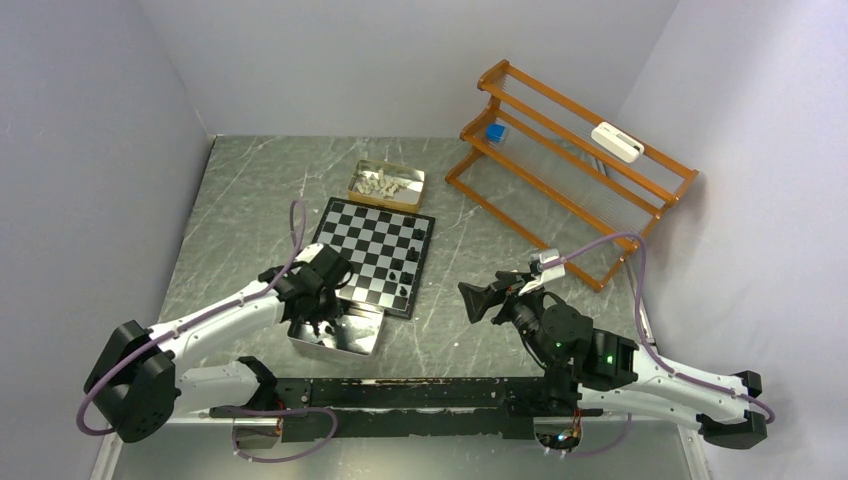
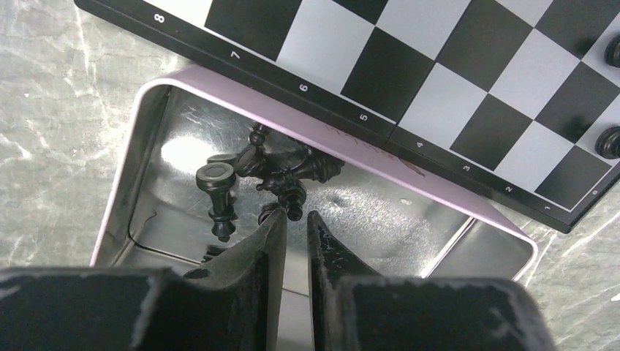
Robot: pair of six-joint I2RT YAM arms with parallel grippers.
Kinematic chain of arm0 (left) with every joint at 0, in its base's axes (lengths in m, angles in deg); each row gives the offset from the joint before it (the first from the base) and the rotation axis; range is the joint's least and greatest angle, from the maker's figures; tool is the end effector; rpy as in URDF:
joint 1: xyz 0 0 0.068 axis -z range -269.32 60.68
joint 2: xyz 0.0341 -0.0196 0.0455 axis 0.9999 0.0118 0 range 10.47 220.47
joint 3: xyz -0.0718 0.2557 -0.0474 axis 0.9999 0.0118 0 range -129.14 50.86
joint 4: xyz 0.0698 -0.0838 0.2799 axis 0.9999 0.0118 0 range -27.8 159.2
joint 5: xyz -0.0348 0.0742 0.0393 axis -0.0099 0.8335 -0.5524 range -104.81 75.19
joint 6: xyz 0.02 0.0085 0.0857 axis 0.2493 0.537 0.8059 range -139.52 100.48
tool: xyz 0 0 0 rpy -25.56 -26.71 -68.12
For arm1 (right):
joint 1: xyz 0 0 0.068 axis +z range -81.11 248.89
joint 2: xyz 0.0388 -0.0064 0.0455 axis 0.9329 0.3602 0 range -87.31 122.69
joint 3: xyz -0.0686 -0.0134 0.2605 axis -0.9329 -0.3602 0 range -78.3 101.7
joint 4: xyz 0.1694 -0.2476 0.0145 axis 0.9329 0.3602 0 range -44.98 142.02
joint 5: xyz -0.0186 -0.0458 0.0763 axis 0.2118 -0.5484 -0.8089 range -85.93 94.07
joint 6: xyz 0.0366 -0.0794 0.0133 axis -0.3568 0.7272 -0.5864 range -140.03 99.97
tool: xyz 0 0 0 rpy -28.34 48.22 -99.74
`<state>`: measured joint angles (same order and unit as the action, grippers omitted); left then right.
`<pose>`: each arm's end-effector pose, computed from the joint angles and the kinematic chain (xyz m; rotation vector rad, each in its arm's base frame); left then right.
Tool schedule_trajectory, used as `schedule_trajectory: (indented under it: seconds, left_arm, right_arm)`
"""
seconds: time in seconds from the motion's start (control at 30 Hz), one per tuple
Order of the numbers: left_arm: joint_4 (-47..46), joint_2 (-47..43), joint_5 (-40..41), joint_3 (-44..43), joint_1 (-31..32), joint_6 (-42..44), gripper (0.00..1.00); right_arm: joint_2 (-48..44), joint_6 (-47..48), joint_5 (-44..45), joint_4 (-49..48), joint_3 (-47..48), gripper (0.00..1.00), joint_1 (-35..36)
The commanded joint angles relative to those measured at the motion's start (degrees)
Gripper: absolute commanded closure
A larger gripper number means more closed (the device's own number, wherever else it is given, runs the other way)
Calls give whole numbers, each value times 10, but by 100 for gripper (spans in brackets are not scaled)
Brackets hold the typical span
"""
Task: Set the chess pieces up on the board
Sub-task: Pick up the chess piece from the storage box.
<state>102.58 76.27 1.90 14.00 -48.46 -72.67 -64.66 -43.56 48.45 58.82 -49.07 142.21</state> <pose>0.2003 -0.1434 0.1259 -0.3587 2.6607 -0.0894 0.1059 0.1622 0.2900 -0.1517 1.6918 0.6211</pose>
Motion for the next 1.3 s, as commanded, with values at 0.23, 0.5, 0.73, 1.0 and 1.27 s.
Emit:
schedule_trajectory:
  seconds: [0.23,0.5,0.73,1.0,1.27]
  left_arm:
    - [-15,33,0,-14,11,11,77]
    - [-33,50,4,-7,11,14,77]
    - [-27,46,5,-9,12,14,83]
    - [16,31,11,-28,12,13,88]
    - [62,6,7,-65,12,14,87]
  right_arm:
    - [-9,-3,13,-9,3,6,2]
    - [-19,-9,16,3,0,6,2]
    - [-24,-10,17,2,-4,6,2]
    - [-20,-9,17,1,-4,6,2]
    - [-22,-12,15,2,-4,6,2]
